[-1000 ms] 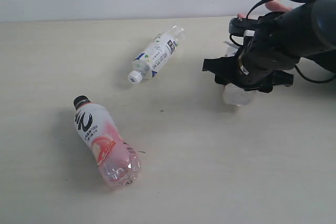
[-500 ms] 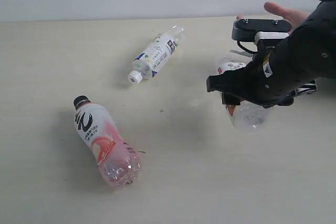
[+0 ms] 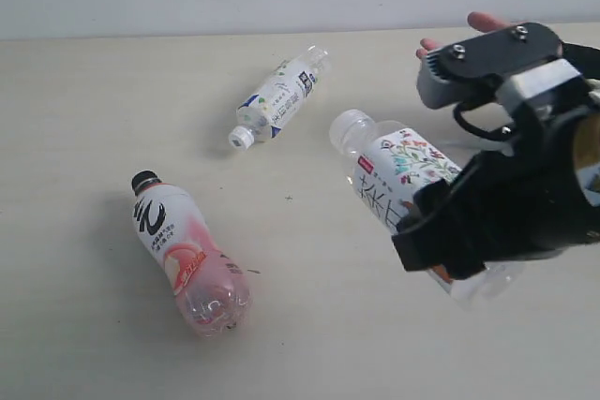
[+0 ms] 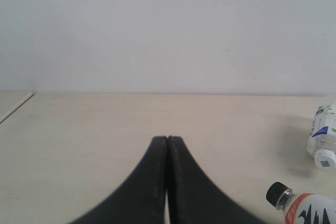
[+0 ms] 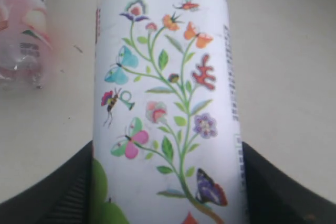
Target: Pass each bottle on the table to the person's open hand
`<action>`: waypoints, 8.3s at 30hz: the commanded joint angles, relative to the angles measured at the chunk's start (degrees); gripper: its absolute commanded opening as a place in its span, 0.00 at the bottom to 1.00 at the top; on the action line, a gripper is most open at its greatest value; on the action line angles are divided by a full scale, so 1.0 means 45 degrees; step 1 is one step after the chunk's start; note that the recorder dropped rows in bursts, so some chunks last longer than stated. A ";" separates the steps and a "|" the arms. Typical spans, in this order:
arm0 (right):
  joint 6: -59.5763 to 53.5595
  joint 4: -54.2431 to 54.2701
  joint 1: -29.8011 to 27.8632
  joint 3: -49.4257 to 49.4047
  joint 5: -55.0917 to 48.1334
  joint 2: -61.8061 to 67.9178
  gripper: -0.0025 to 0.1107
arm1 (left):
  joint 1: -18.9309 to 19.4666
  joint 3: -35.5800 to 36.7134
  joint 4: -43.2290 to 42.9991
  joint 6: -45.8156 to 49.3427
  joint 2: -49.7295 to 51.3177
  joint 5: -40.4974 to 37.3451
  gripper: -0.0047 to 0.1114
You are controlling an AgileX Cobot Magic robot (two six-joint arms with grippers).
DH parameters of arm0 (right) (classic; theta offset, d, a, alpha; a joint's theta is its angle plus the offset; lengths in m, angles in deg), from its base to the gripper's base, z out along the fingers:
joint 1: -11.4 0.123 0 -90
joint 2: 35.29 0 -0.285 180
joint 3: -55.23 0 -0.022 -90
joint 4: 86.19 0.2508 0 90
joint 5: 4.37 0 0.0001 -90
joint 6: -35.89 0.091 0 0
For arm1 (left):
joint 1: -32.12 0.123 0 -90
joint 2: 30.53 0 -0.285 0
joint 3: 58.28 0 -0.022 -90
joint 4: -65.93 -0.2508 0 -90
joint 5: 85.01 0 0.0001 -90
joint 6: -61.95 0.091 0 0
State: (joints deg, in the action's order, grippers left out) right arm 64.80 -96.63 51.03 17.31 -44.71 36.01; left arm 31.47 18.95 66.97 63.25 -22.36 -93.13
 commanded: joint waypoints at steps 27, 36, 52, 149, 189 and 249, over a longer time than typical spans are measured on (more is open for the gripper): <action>0.8596 -1.1055 -0.0374 -0.1087 -0.3532 -0.4506 0.02 | 0.0010 -0.0003 -0.0017 -0.0020 -0.0084 0.0019 0.04; 0.8596 -1.1127 -0.3685 -0.0475 0.0479 -0.1240 0.02 | 0.0010 -0.0003 -0.0017 -0.0020 -0.0084 0.0019 0.04; -0.0425 -0.1945 -0.7963 0.1165 0.5144 0.5167 0.02 | 0.0010 -0.0003 -0.0017 -0.0020 -0.0084 0.0019 0.04; -1.4398 1.1292 -0.5689 -0.3158 0.1913 -0.7761 0.02 | 0.0010 -0.0003 -0.0017 -0.0020 -0.0084 0.0019 0.04; -1.3181 0.9744 -0.5689 -0.7188 0.4107 -1.4114 0.02 | 0.0010 -0.0003 -0.0017 -0.0020 -0.0084 0.0019 0.04; -1.3052 1.1582 -0.5689 -0.7209 0.4344 -1.4114 0.02 | 0.0012 -0.0084 0.1384 -0.7112 0.0073 0.6638 0.04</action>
State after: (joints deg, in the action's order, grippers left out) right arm 6.04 -44.61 25.37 -15.44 -25.75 -27.30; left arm 31.47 18.95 72.77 33.96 -22.41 -70.81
